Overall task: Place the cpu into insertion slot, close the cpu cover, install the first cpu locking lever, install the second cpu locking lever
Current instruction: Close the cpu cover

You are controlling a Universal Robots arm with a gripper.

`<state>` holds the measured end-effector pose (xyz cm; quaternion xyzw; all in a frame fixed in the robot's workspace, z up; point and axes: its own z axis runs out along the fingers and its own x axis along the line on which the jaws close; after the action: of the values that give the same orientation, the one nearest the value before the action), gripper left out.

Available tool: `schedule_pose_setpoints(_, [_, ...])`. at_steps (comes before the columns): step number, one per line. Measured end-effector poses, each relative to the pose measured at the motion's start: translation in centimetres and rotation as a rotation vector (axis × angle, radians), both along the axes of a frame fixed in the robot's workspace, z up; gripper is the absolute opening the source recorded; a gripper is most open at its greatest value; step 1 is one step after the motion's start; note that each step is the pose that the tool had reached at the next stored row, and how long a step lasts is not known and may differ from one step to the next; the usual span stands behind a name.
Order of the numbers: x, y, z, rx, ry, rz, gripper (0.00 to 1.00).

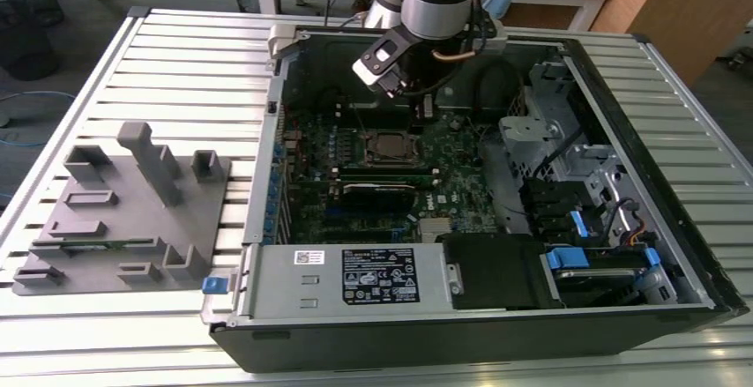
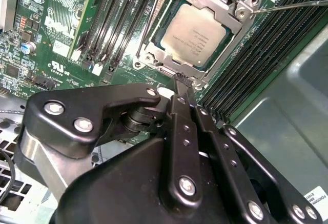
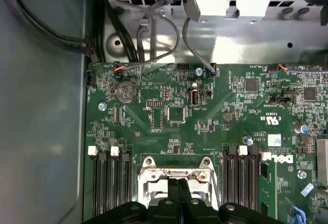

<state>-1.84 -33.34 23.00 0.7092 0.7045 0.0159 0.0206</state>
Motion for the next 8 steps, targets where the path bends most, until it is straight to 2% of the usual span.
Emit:
schedule_pose_setpoints(3, [-0.01,0.0,-0.01,0.0,0.0012,0.0,0.11])
schedule_pose_setpoints(8, [0.0,0.0,-0.17,0.0001,0.0143,0.0,0.11])
